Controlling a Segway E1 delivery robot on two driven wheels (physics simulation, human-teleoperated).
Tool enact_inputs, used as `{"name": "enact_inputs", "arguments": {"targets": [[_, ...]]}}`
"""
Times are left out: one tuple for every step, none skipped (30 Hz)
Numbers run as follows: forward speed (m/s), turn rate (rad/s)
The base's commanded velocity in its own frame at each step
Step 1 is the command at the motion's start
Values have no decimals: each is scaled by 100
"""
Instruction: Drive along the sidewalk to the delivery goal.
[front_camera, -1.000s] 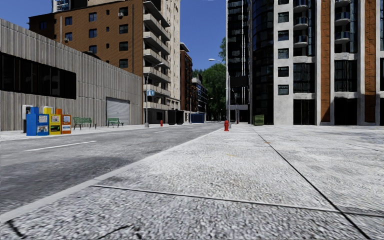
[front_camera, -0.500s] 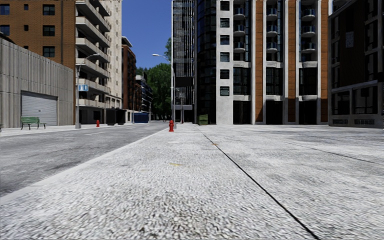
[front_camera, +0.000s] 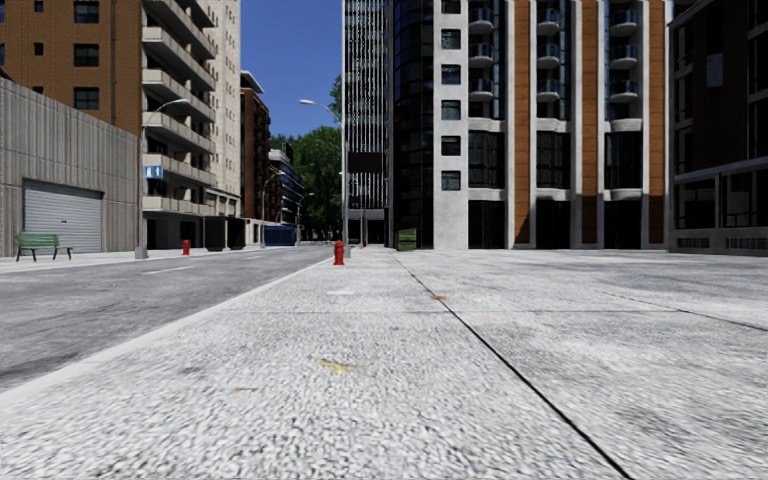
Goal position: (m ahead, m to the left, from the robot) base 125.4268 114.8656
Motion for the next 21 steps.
{"name": "enact_inputs", "arguments": {"targets": [[200, 0], [200, 0], [200, 0], [200, 0], [200, 0], [200, 0], [200, 0], [200, 0], [200, 0], [200, 0], [200, 0], [200, 0], [200, 0], [200, 0], [200, 0], [200, 0], [200, 0], [200, 0], [200, 0], [200, 0], [200, 0]]}}
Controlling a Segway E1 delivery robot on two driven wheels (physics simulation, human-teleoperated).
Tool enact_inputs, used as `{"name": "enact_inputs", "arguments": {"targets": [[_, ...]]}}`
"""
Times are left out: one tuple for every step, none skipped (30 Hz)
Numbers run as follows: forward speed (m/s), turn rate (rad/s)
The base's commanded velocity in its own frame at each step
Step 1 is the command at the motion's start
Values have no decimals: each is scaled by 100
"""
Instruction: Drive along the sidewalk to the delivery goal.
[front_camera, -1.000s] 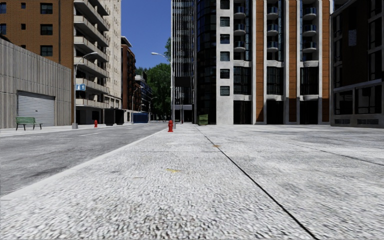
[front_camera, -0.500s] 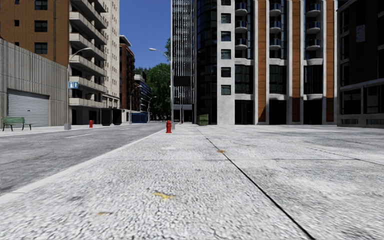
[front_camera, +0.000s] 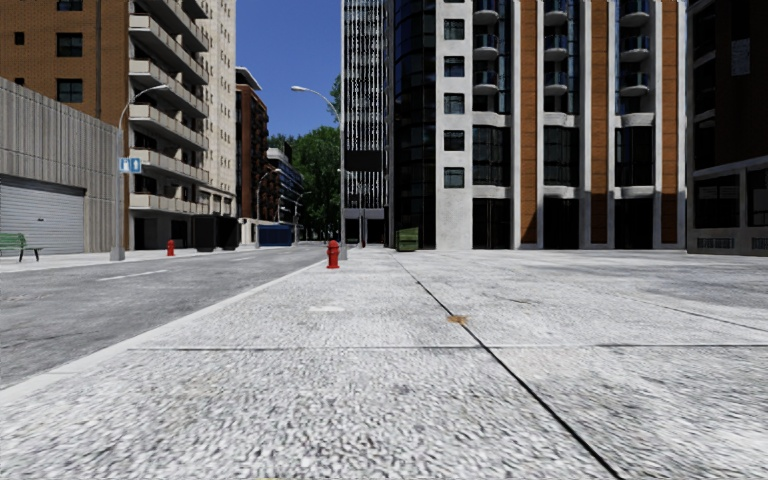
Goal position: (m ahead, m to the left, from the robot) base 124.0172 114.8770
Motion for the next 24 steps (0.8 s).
{"name": "enact_inputs", "arguments": {"targets": [[200, 0], [200, 0], [200, 0], [200, 0], [200, 0], [200, 0], [200, 0], [200, 0], [200, 0], [200, 0], [200, 0], [200, 0], [200, 0], [200, 0], [200, 0], [200, 0], [200, 0], [200, 0], [200, 0], [200, 0], [200, 0], [200, 0], [200, 0], [200, 0]]}}
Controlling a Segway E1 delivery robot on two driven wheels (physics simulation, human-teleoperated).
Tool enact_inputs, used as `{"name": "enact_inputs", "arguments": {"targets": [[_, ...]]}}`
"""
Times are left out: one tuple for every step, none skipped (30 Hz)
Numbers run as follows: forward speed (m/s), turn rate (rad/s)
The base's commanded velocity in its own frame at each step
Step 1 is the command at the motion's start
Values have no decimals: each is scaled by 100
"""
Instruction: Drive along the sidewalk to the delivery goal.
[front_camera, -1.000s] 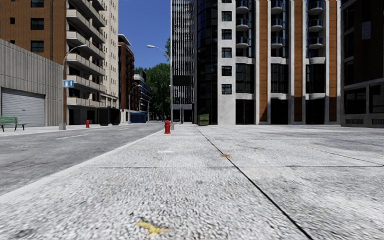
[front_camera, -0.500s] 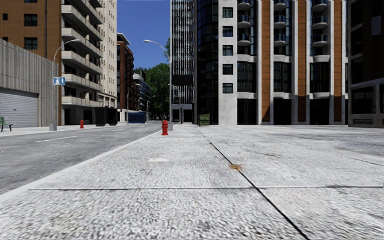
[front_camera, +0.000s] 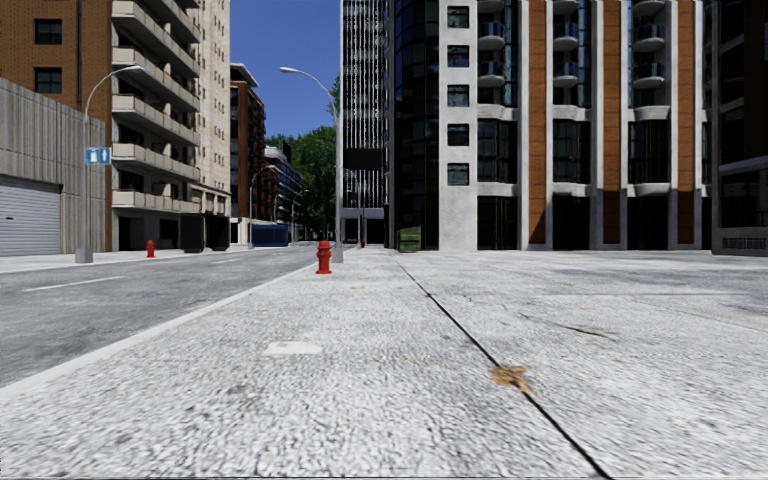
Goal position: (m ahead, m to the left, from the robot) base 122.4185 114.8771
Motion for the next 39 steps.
{"name": "enact_inputs", "arguments": {"targets": [[200, 0], [196, 0], [196, 0], [196, 0], [196, 0], [196, 0], [196, 0], [196, 0], [197, 0], [197, 0], [197, 0], [197, 0], [197, 0], [197, 0], [197, 0], [197, 0], [197, 0], [197, 0], [197, 0], [197, 0], [197, 0], [197, 0], [197, 0], [197, 0], [197, 0], [197, 0], [197, 0], [197, 0], [197, 0], [197, 0], [197, 0], [197, 0], [197, 0], [197, 0], [197, 0], [197, 0], [197, 0], [197, 0], [197, 0]]}}
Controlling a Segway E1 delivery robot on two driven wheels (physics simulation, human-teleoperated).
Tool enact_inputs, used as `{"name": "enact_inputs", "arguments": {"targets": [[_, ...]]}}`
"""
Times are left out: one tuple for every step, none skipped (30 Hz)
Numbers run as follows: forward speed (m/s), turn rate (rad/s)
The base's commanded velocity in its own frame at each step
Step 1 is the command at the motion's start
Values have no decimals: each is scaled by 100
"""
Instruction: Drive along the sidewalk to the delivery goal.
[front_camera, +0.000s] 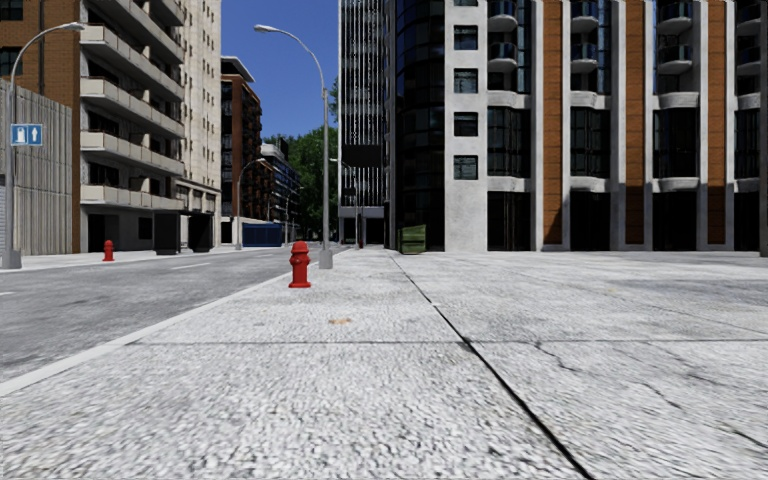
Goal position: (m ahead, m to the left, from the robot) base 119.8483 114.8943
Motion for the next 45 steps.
{"name": "enact_inputs", "arguments": {"targets": [[198, 0], [198, 0], [198, 0], [198, 0], [198, 0], [198, 0], [198, 0], [198, 0], [198, 0], [198, 3], [198, 14], [198, 23], [198, 23], [198, 26], [198, 27], [198, 0], [198, 0], [198, 0], [198, 0], [198, 0], [198, 0], [198, 0], [198, 0], [198, 0], [198, 0], [198, 0], [198, 0], [198, 0], [198, 0], [198, 0], [198, 0], [198, 0], [198, 0], [198, 0], [198, 0], [198, 0], [198, 0], [198, 0], [198, 0], [198, 0], [198, 0], [198, 0], [198, 0], [198, 0], [198, 0]]}}
